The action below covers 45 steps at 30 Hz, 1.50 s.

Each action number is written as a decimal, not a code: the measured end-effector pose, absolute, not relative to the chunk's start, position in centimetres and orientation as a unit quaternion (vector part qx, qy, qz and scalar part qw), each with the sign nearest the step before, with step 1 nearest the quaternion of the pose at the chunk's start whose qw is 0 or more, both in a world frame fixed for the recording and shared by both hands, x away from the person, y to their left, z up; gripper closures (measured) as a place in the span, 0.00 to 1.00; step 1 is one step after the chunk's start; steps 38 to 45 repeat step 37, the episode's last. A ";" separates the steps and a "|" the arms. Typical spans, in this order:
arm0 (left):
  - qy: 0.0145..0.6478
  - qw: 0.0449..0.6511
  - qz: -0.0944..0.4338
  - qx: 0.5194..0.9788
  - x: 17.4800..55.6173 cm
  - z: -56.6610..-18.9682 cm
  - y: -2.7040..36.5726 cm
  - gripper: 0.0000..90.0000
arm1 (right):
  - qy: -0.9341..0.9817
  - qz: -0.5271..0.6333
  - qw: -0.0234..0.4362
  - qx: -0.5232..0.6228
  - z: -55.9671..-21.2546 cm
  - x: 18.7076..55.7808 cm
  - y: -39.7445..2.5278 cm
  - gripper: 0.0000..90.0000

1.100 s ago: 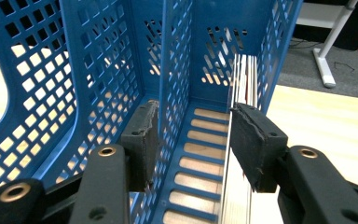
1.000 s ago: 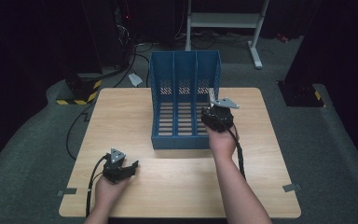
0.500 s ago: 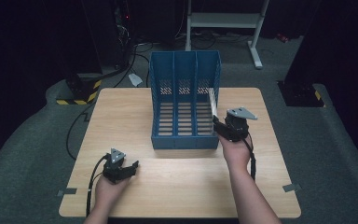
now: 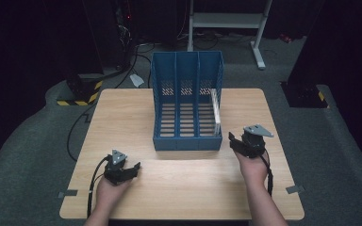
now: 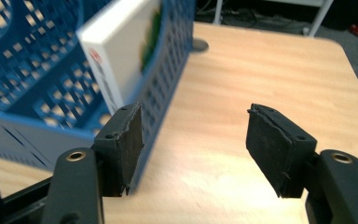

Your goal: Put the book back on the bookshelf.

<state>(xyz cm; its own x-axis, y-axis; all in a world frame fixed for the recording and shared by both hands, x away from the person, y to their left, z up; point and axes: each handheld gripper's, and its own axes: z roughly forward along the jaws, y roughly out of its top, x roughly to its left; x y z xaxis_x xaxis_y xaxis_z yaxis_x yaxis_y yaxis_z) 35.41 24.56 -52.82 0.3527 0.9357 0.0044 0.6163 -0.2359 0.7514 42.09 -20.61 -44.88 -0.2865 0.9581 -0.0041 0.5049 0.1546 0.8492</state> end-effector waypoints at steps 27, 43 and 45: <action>0.514 0.337 0.237 0.752 35.5 -52.8 24.6 0.33 | 0.741 0.314 0.240 0.543 -52.4 37.8 -23.2 0.30; 0.514 0.337 0.237 0.752 35.5 -52.8 24.6 0.33 | 0.741 0.313 0.240 0.543 -52.4 37.8 -23.2 0.29; 0.514 0.337 0.237 0.752 35.5 -52.8 24.6 0.33 | 0.741 0.313 0.240 0.543 -52.4 37.8 -23.2 0.29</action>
